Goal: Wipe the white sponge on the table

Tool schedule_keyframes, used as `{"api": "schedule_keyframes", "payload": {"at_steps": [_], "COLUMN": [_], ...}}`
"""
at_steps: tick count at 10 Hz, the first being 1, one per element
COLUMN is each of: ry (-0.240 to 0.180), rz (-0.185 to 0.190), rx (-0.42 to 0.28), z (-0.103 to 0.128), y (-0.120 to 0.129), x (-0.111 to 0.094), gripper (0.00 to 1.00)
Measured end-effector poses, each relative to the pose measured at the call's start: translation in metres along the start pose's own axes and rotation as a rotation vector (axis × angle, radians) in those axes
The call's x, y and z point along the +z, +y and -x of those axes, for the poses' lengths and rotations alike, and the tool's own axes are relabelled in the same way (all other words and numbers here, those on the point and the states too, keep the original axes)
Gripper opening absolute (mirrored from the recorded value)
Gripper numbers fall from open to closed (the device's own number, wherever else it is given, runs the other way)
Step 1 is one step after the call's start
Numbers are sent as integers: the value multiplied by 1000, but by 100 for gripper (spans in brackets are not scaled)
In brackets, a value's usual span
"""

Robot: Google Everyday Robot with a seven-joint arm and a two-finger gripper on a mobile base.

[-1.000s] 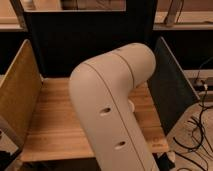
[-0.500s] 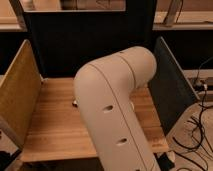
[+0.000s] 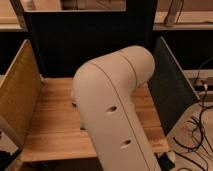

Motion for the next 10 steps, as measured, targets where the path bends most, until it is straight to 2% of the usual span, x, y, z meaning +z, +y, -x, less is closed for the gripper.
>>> {"api": "schedule_keyframes", "payload": {"at_steps": [3, 4, 5, 8, 10], "ry": [76, 112, 131, 165, 155], "rz": [-19, -49, -79, -163, -193], "rx": [44, 72, 93, 117, 125], "z": [-23, -31, -33, -29, -16], "y": [-16, -32, -46, -73, -82], "x": [9, 12, 13, 11, 8], "gripper": [11, 11, 11, 11, 11]}}
